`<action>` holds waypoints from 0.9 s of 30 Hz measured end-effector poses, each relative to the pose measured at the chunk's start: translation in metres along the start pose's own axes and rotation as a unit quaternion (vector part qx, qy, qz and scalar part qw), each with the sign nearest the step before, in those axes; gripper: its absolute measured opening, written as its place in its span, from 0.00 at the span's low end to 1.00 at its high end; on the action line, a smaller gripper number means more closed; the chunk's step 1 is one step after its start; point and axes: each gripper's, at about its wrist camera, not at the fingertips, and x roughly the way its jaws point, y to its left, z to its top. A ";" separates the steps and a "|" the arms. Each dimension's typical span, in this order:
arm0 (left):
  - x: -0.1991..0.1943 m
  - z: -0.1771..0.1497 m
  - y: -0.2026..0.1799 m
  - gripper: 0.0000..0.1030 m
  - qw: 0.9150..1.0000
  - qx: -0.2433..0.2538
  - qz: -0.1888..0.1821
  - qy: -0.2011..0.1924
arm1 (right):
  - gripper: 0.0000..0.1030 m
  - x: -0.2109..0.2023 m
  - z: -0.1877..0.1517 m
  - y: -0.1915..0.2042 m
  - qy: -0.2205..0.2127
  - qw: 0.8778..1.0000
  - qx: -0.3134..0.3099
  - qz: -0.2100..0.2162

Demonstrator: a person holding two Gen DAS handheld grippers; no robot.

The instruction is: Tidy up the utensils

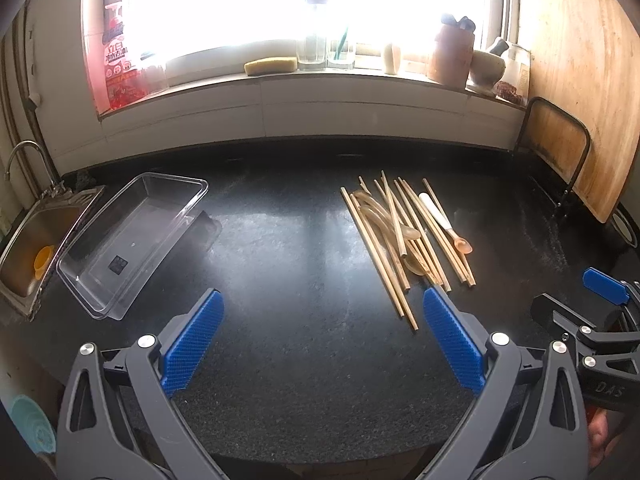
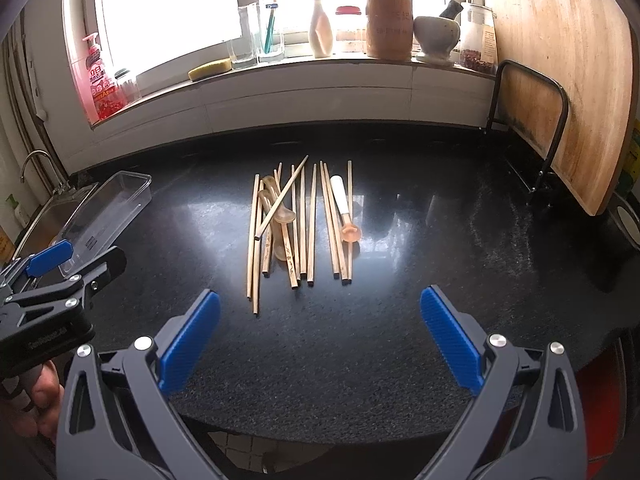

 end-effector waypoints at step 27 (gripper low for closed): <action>0.004 -0.004 0.000 0.94 1.000 -0.001 -0.001 0.011 | 0.94 0.001 -0.001 -0.006 0.004 1.000 0.010 0.002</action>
